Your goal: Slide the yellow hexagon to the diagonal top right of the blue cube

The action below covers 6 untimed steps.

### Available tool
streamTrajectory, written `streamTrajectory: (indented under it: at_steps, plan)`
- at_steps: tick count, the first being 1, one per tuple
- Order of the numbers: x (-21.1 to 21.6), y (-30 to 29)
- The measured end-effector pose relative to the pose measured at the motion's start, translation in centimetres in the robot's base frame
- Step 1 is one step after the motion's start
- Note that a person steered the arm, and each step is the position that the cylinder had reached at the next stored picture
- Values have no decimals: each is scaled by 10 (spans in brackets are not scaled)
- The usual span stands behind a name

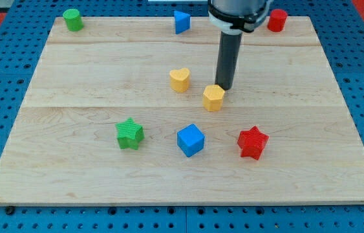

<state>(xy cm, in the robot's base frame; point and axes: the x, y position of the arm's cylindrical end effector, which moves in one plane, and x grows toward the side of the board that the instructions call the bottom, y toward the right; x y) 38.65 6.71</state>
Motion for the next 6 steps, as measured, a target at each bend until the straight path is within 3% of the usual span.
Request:
streamTrajectory:
  at_steps: [1,2,6]
  plan:
    - [-19,-39]
    - [-12,-52]
    - [27,-18]
